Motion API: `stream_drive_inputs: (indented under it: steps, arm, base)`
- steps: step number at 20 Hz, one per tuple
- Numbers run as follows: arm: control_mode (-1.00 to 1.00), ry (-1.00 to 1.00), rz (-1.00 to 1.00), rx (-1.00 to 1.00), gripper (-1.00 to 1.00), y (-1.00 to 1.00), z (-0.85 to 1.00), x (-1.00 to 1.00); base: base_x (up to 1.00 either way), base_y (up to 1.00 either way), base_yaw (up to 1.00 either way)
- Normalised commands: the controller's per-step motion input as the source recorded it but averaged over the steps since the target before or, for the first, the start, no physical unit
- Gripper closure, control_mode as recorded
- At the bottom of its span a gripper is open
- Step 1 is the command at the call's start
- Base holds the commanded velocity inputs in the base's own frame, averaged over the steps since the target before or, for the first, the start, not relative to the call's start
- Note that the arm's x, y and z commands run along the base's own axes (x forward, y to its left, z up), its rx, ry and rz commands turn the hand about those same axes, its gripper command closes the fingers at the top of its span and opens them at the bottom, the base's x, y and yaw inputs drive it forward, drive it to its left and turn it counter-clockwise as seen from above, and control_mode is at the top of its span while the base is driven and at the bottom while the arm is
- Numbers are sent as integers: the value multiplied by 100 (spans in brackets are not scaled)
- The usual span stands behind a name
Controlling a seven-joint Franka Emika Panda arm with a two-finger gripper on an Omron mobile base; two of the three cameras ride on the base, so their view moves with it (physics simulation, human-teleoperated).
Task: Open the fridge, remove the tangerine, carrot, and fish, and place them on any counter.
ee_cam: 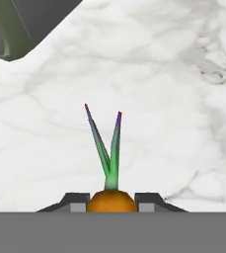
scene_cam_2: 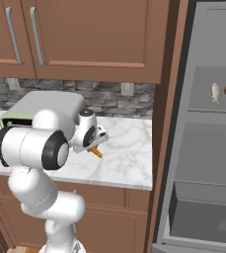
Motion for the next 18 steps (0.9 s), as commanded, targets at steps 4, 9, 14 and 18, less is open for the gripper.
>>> stream_drive_inputs:
  steps: [4,9,14,18]
  arm:
    - [-100,0,6,0,100,-14,-16,16]
    - [-100,0,5,0,-100,-1,-10,9]
    - [-100,0,2,0,-100,0,-1,0]
    - [-100,-1,0,0,-100,0,20,0]
  base:
    - [0,0,0]
    - [0,0,0]
    - [0,0,0]
    - [0,0,0]
